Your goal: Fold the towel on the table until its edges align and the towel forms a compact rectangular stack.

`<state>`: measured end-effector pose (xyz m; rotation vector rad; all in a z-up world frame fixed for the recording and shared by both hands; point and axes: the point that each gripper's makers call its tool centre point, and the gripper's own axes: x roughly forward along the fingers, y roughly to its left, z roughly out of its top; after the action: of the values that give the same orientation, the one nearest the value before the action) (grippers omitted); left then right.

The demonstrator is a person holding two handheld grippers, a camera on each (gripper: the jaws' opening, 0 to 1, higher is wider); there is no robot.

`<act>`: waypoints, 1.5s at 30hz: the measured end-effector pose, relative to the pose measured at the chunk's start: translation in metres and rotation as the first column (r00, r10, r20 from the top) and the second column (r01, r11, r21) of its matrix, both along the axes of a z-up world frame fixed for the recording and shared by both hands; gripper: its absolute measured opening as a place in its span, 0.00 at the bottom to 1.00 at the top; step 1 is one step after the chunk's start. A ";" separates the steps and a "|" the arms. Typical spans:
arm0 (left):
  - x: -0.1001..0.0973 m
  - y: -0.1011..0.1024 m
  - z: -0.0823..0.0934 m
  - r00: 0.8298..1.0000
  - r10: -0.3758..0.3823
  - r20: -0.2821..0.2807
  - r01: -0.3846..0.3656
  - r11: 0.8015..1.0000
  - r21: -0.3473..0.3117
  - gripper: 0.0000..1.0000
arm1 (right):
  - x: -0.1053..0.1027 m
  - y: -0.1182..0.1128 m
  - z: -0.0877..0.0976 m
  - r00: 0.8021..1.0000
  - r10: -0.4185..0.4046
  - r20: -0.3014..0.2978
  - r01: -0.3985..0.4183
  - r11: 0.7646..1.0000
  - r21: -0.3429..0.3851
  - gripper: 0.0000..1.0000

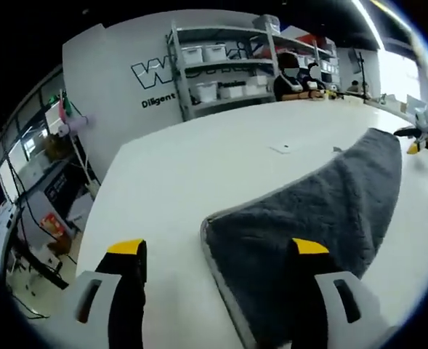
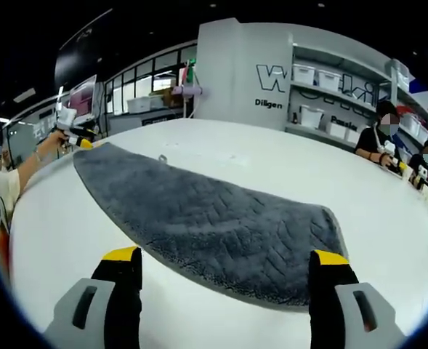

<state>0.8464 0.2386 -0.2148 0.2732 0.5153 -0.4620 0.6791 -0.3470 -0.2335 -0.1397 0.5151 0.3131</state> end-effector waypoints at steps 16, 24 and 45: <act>-0.076 -0.024 -0.004 0.992 -0.124 -0.009 0.121 0.980 -0.161 0.99 | -0.008 -0.006 0.002 0.999 -0.041 0.013 0.040 0.998 0.057 0.99; -0.084 -0.012 -0.009 0.994 -0.106 -0.005 0.103 0.975 -0.199 0.99 | -0.013 -0.043 0.014 0.973 -0.215 0.079 0.206 0.972 0.110 0.87; -0.092 -0.002 -0.011 0.997 -0.080 0.014 0.081 0.984 -0.161 0.98 | -0.010 -0.137 -0.017 0.812 -0.583 0.034 0.570 0.803 0.172 0.29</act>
<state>0.7548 0.2365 -0.2256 0.1408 0.4579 -0.5782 0.6695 -0.4838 -0.2500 0.1588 0.4223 -0.2564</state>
